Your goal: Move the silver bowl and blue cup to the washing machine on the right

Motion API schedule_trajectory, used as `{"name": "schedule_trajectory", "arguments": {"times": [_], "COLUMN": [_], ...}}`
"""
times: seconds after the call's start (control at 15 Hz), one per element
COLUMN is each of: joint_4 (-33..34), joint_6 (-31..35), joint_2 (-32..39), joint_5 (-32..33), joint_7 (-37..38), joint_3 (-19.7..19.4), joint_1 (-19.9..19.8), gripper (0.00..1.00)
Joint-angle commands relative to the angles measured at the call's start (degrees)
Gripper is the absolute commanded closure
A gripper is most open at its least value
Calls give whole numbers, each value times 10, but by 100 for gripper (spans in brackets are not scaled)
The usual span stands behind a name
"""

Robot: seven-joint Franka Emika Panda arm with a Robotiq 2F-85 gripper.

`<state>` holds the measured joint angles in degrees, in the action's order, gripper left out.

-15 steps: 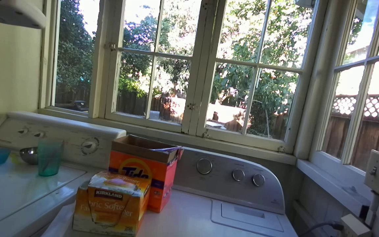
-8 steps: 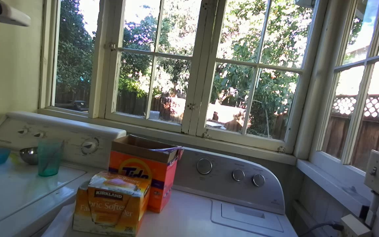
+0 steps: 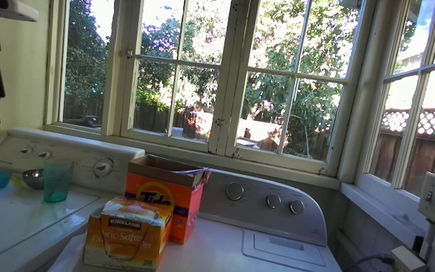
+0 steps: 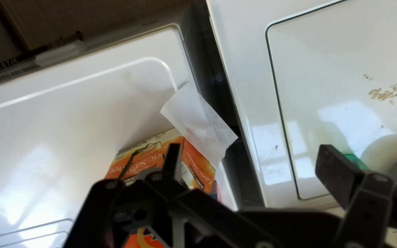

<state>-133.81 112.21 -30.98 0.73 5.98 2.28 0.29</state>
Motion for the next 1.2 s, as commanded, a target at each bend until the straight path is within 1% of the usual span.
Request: {"name": "schedule_trajectory", "arguments": {"times": [0.0,0.13,0.2,0.33,0.47,0.53,0.67,0.8,0.93,1.0,1.13], "joint_4": [23,35,39,64,99,118,158,194,225,184,208], "joint_6": [29,58,80,121,149,151,142,131,116,144,139], "joint_2": [67,115,138,197,252,275,317,352,378,347,369], "joint_5": [-41,-91,-124,-186,-218,-221,-204,-193,-199,-195,-195], "joint_7": [109,130,119,80,27,-2,-57,-115,-182,-129,-163], "joint_3": [33,50,55,66,74,77,83,86,88,89,90], "joint_1": [0,26,45,80,104,111,116,114,109,111,108], "gripper": [0,0,0,0,0,0,0,0,0,0,0]}}
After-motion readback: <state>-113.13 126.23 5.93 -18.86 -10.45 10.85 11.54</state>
